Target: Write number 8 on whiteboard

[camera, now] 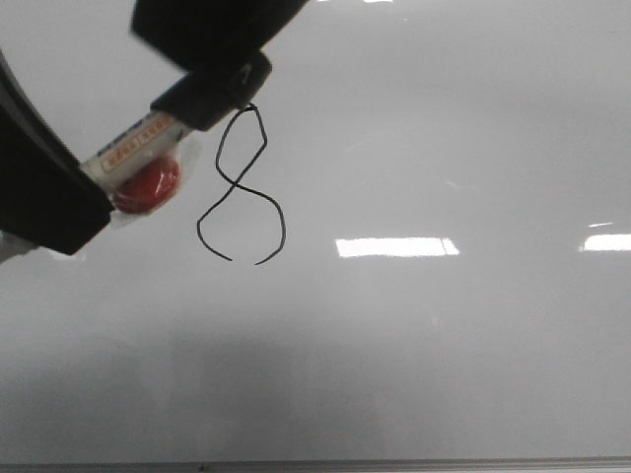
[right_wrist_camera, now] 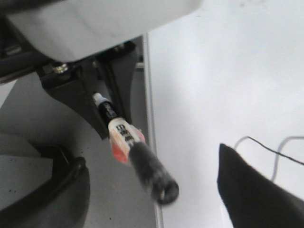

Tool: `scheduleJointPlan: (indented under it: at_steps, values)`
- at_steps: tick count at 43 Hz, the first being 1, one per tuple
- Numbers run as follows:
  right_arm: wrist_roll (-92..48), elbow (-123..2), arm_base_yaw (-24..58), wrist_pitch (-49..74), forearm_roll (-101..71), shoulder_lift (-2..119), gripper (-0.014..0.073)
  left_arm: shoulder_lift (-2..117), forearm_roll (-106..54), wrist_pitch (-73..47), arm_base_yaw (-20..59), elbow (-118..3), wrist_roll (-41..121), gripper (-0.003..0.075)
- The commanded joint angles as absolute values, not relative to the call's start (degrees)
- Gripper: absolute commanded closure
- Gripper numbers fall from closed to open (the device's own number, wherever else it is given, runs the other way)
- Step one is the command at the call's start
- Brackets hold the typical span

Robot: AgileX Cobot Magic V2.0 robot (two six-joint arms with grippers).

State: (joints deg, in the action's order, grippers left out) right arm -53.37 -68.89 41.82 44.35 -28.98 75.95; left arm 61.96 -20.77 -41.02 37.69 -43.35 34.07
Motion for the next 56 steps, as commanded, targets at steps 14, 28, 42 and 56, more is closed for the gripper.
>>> scheduleJointPlan:
  at_steps: [14,28,42,56]
  values:
    - [-32.2,-39.3,18.8,29.7,-30.7,45.6,0.0322,64.0,-26.1,-23.1,11.2,-41.5,22.6,0.0741]
    - [-29.7,-24.6,12.2,23.4,-30.7,26.7,0.0627,64.2,-29.6,7.1,8.3,-28.2,22.6,0.0741]
    - [-29.7,-23.9,12.2,22.7,-30.7,24.5,0.0662,74.3,-29.8,13.5,8.3,-30.7,22.6,0.0741]
    - [-29.7,-23.5,12.2,22.9,-30.7,24.5,0.0662,80.4,-29.8,14.4,8.3,-33.7,22.6,0.0711]
